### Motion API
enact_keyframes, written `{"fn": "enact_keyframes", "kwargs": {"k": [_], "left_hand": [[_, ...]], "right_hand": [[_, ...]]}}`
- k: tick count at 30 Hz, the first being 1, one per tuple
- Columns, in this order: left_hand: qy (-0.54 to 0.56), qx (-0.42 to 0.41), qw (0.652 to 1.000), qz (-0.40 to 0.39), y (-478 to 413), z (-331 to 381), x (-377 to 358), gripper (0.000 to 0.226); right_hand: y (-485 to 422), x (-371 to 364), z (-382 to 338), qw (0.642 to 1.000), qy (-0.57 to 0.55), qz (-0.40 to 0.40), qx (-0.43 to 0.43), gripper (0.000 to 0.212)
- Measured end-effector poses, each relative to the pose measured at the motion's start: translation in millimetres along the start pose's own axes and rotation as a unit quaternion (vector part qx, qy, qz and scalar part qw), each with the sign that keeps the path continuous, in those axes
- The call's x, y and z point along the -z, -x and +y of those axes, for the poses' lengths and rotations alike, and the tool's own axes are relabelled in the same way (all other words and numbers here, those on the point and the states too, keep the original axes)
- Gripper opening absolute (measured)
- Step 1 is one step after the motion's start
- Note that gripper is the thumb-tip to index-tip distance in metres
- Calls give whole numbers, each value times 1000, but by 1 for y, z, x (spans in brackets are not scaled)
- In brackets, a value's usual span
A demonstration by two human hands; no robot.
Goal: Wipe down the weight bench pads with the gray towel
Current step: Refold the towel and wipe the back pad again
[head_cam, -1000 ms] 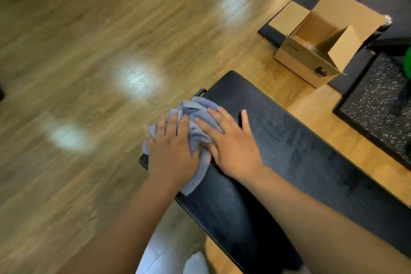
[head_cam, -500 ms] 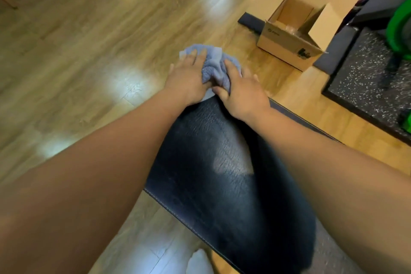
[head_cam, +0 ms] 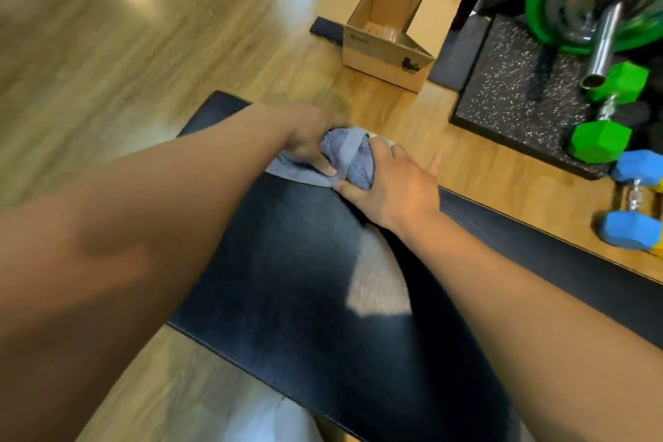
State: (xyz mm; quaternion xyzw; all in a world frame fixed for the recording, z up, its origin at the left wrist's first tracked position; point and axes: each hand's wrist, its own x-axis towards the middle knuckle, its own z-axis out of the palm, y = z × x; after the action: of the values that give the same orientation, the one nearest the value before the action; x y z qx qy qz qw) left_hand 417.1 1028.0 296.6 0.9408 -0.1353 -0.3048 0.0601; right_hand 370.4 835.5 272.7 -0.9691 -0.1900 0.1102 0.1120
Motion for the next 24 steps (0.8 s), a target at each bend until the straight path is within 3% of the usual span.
{"fn": "enact_keyframes", "kwargs": {"k": [4,10,24], "left_hand": [[45,-41,998,-21,-20,62,-2,70],[-33,-61,997,-14,-48,146,-9,76],[-94,-149,984,16,-95,359,-24,74]], "right_hand": [[32,13,55,1000,-17,-11,-18,84],[78,25,134,999,-22,11,-32,84],[190,53,311,993,-3,70,-94,87]]}}
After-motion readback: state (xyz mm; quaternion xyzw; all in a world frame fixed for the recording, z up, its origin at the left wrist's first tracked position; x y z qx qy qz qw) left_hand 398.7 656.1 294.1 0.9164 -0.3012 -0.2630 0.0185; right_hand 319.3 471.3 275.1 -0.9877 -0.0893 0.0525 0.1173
